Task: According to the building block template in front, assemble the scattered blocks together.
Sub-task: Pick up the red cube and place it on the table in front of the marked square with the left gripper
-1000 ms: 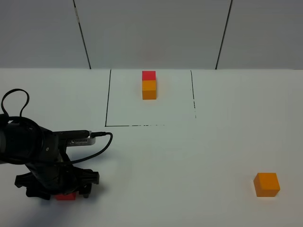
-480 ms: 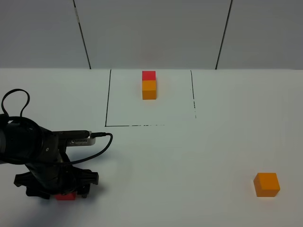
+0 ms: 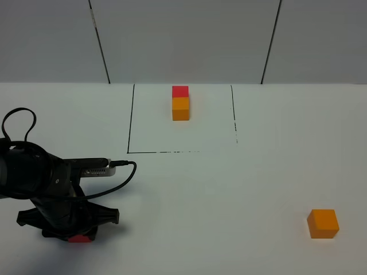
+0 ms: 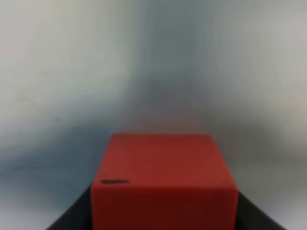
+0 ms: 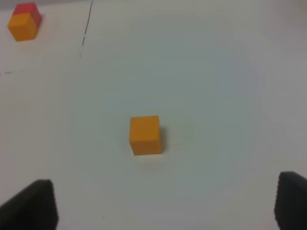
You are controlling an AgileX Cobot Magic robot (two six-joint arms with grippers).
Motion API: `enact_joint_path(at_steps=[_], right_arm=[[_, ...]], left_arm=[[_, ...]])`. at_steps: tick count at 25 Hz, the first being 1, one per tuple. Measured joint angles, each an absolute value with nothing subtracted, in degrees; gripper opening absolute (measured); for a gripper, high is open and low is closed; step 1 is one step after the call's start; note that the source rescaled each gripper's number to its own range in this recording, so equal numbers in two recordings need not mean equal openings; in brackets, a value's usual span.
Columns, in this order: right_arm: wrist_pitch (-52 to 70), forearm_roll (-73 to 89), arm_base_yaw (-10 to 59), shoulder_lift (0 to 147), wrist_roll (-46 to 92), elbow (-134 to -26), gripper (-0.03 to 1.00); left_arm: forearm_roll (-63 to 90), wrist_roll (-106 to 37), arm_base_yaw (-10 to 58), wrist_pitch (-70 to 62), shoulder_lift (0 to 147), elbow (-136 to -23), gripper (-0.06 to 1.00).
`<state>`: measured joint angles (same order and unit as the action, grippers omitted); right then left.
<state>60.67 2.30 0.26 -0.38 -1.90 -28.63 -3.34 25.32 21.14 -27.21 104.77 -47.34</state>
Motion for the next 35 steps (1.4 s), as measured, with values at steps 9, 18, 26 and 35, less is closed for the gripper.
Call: enact_joint_path(at_steps=[9, 18, 26, 35], right_arm=[[60.7, 2.3, 0.3, -0.4, -1.9, -28.6, 0.81], [60.7, 2.3, 0.3, -0.4, -1.9, -28.6, 0.81], [60.7, 2.3, 0.3, -0.4, -1.9, -28.6, 0.81], [60.7, 2.3, 0.3, -0.4, -1.9, -28.6, 0.81]], left_arm=[[-10.8, 18.5, 21.1, -33.6, 102.2, -49.4, 0.00], [-5.0, -10.2, 21.1, -51.8, 99.7, -62.1, 0.00], [-2.2, -14.7, 21.1, -56.2, 99.6, -64.5, 0.00], [-2.1, -11.9, 21.1, -44.9, 99.6, -65.5, 0.00]])
